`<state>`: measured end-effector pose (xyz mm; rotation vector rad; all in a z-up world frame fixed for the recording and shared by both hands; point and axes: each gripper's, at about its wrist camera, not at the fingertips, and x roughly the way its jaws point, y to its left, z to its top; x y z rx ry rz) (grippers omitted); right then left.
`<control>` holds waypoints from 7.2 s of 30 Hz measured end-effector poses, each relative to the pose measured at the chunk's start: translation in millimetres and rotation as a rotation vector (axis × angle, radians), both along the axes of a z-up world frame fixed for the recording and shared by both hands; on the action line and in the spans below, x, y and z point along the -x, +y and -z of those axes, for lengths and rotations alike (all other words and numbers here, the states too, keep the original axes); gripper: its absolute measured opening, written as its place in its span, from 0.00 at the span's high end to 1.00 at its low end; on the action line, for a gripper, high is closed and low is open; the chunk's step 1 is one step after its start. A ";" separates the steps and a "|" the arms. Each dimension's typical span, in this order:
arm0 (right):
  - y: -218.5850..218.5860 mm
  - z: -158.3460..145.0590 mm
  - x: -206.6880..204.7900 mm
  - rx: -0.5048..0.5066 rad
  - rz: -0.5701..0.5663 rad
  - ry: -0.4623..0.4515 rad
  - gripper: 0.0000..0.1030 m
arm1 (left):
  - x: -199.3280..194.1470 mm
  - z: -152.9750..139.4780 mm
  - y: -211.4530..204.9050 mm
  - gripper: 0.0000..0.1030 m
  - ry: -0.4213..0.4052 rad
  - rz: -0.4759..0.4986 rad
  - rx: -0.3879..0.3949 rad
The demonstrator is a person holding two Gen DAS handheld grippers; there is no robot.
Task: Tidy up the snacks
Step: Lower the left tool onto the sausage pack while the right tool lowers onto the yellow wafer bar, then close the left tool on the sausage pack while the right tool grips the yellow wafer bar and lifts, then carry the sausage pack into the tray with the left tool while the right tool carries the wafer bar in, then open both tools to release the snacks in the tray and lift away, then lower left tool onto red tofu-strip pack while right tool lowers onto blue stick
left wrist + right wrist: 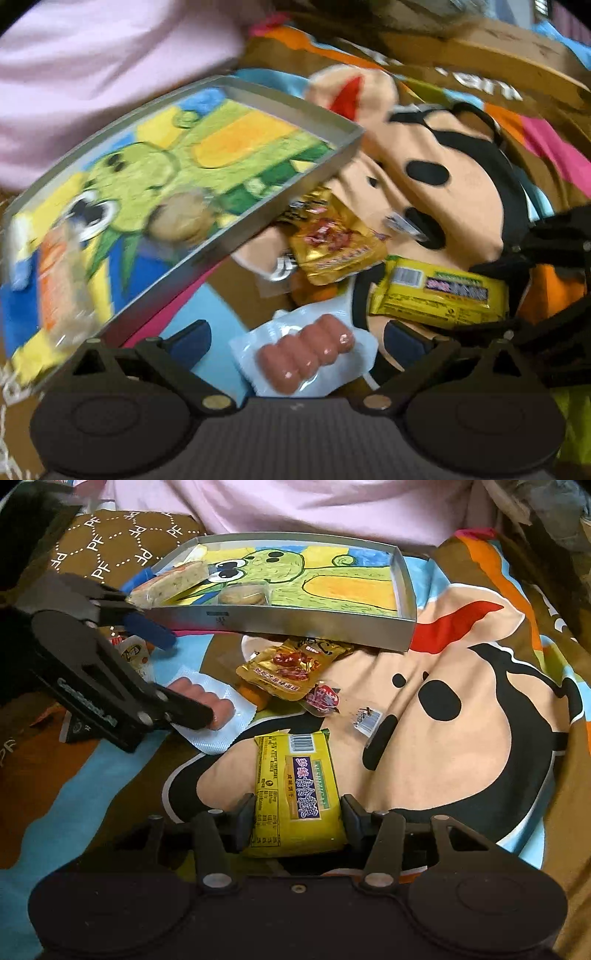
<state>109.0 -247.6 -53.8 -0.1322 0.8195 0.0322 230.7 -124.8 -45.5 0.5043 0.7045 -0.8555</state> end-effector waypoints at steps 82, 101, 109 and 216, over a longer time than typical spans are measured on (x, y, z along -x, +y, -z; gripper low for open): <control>37.0 -27.3 34.4 0.264 -0.120 -0.318 0.52 | 83.3 -54.8 23.1 0.41 0.005 -0.508 0.099; 8.6 -82.5 5.6 0.246 -0.027 -0.691 0.52 | 32.6 -100.4 -4.8 0.40 -0.168 -0.660 0.264; -12.5 -78.2 -63.5 0.217 0.003 -0.706 0.51 | -28.0 -96.2 -25.4 0.40 -0.203 -0.689 0.272; 79.8 -22.7 84.4 -0.033 -0.110 -0.219 0.01 | 123.4 -12.9 170.8 0.00 -0.004 -0.892 0.166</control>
